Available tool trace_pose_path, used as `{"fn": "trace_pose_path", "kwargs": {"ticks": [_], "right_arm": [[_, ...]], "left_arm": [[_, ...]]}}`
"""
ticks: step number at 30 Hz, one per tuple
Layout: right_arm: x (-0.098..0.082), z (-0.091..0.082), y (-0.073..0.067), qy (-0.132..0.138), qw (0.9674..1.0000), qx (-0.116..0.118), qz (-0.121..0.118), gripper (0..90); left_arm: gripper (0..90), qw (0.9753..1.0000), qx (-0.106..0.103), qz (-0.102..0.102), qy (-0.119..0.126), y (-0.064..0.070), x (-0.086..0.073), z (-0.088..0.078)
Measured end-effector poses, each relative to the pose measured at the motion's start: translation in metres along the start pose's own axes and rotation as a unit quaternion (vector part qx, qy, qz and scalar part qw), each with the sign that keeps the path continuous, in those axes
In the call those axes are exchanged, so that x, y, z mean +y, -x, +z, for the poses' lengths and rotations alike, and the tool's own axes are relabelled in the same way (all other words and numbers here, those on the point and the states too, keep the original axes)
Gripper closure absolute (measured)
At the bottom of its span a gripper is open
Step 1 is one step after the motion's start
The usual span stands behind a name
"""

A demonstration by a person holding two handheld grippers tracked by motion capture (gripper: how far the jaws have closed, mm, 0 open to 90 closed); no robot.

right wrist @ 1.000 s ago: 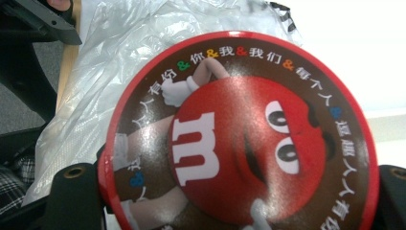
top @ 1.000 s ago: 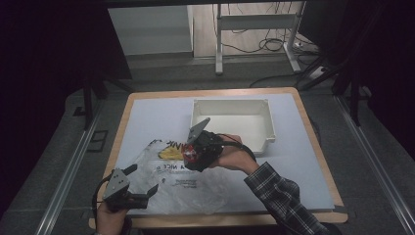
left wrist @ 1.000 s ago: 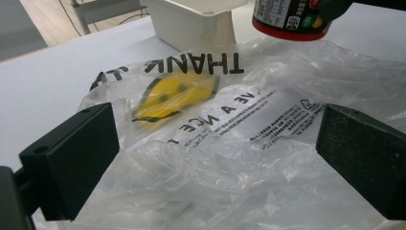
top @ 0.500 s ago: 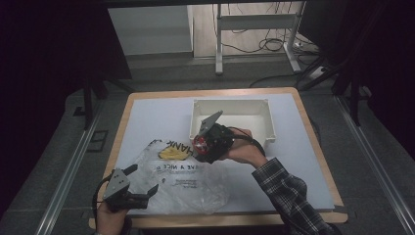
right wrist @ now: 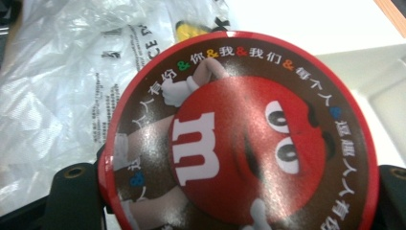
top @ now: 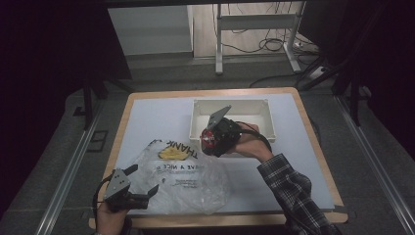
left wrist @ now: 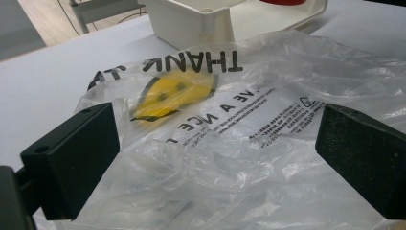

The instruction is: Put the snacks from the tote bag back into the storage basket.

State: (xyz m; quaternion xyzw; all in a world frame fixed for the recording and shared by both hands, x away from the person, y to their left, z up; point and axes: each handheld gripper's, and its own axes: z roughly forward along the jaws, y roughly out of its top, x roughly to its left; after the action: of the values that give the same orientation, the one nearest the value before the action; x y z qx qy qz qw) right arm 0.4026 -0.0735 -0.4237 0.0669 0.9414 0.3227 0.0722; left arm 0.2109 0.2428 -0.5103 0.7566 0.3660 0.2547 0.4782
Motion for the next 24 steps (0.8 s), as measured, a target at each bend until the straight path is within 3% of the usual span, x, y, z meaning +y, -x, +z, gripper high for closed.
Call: {"fn": "trace_pose_path", "kwargs": {"ticks": [24], "right_arm": [[-0.008, 0.005, 0.038, 0.000, 0.9996, -0.024, 0.014, 25.6]], "left_arm": [[1.8, 0.9999, -0.005, 0.006, -0.007, 0.000, 0.000, 0.001]]}}
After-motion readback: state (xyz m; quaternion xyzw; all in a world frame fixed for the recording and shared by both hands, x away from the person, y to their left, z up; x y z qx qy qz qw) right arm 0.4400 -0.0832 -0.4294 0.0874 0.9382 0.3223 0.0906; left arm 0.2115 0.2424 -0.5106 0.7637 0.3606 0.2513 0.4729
